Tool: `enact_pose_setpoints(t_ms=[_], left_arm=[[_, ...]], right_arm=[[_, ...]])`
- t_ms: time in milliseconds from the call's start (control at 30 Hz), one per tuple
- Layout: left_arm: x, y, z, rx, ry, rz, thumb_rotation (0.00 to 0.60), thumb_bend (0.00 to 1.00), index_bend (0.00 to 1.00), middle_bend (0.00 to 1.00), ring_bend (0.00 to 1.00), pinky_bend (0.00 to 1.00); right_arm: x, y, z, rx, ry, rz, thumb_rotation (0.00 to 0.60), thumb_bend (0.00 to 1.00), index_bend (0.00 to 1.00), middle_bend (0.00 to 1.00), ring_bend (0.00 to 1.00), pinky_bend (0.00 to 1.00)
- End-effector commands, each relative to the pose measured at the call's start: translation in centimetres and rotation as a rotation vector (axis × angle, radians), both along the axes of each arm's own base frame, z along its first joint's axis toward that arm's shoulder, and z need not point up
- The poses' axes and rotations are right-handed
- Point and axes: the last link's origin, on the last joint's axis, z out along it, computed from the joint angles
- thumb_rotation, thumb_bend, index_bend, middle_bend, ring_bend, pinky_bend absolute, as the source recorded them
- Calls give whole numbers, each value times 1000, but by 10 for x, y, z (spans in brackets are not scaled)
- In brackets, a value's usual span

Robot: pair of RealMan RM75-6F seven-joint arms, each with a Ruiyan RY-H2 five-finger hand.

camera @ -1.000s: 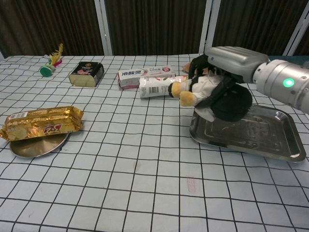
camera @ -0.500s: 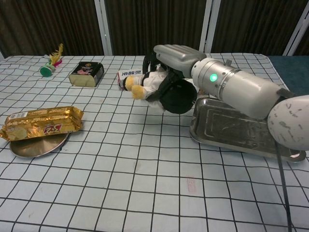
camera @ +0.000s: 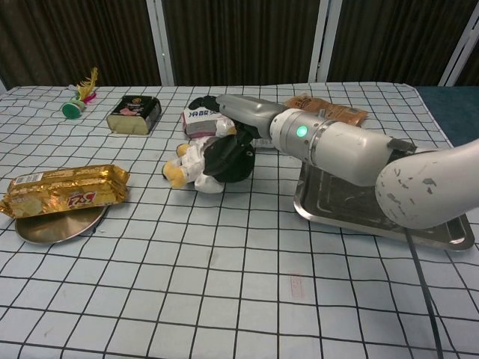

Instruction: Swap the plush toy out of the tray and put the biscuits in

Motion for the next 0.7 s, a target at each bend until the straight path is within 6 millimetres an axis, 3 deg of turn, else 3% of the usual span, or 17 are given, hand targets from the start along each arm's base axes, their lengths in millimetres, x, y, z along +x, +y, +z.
enact_pose_setpoints(t_ms=[33,233,400,533,700], left_arm=[[0,0,0,-1,0,0,600,285,143,127,22,103],[0,2,-2,-10,-6,4,600,286,143,127,23,103],[2,3,-5,-28,-11,-3,600,286,143,127,22,103],[4,4,-8,-32,0,-5,600,286,142,130,24,103],[6,4,-10,-39,-9,-8,600,286,142,132,26,102]], right_arm=[[-7,7,17,-44,12,72,600,53,0,0,0,0],[-30,42,74,-213,80,162,600,53,0,0,0,0],[-75,86,134,-258,259,104,600,53,0,0,0,0],[-113,124,176,-266,302,-2,600,53,0,0,0,0],[-138,146,193,-264,304,-55,600,54,2,0,0,0]])
